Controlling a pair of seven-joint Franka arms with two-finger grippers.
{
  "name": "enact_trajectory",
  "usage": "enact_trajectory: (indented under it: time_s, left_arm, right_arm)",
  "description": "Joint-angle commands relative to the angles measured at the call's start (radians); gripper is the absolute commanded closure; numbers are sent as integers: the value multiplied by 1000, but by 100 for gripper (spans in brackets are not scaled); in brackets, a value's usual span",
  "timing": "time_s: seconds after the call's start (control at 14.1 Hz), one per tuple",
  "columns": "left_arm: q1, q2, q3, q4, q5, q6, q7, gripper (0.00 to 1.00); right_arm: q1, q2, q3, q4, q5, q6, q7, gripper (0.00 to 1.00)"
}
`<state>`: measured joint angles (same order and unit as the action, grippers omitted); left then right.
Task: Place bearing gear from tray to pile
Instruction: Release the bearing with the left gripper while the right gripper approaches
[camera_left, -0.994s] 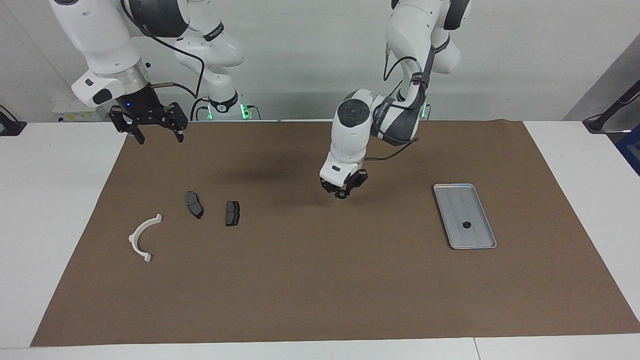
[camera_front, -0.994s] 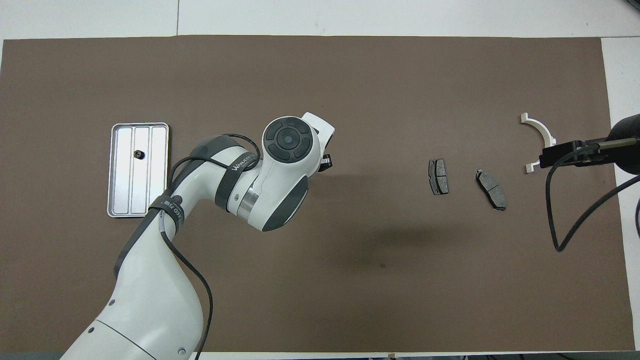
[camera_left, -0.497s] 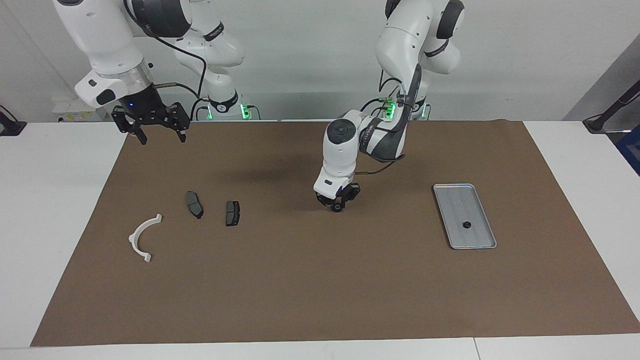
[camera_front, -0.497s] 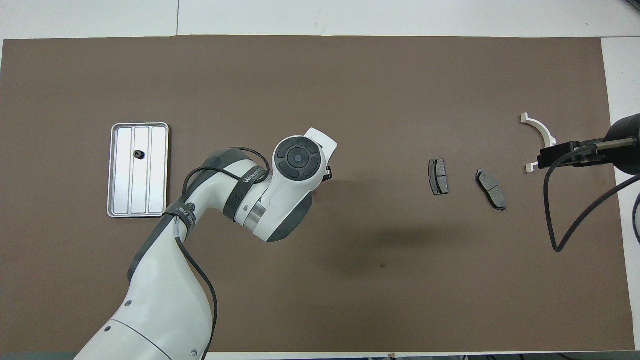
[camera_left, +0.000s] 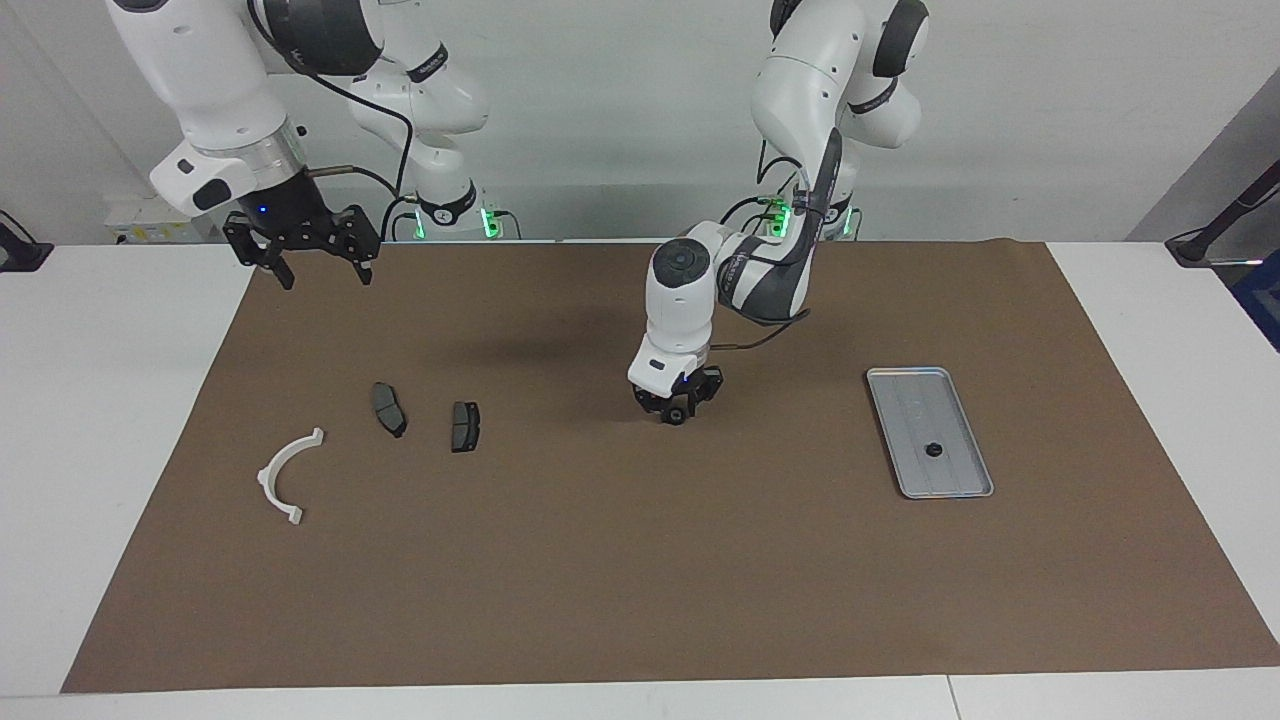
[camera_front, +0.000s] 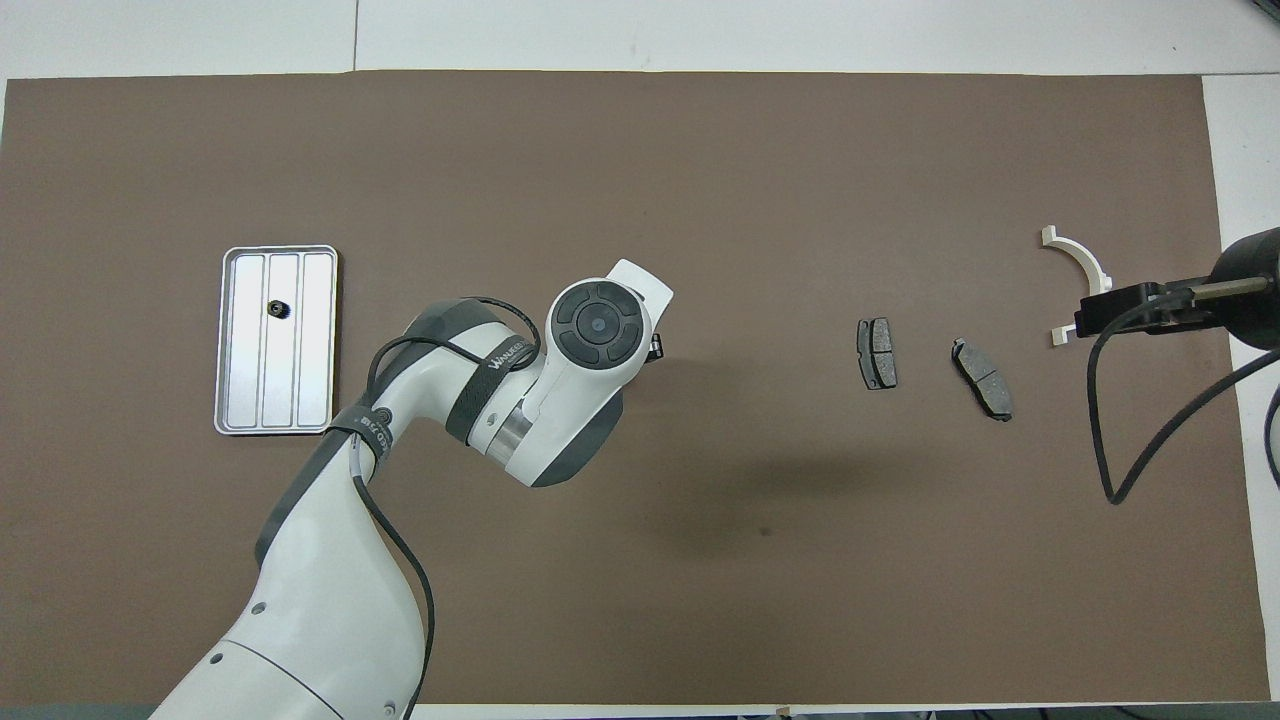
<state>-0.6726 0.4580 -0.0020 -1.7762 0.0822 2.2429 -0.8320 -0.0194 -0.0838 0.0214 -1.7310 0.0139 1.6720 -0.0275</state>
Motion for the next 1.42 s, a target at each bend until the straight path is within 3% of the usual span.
enact_trajectory:
  time_s: [0.0,0.21,0.5,0.85,1.14,1.35]
  left_arm:
    - [-9,-30,19,-2,27,-41,-18,0]
    - [63,-87,33,32,33,-97,17,0]
    - [321,-196,30,32,24,-158,388,0]
    - [623,-202,30,15,-36,-132,836,0]
    - [671,-174,31,-95,-38,-2,904,0]
    - [657,-127,30,-115,-68,55,903,0]
  right_arm:
    - [-4,-25,6,-39,-6,43,9,0]
    - [-4,-27,8,-41,-6,41,14,0]
    - [1,-42,14,-74,-8,43,14,0]
    - [122,-43,14,-125,-9,70,222,0]
    - [228,-28,14,-166,-9,142,418,0]
    - [323,31,14,-171,-9,205,597,0]
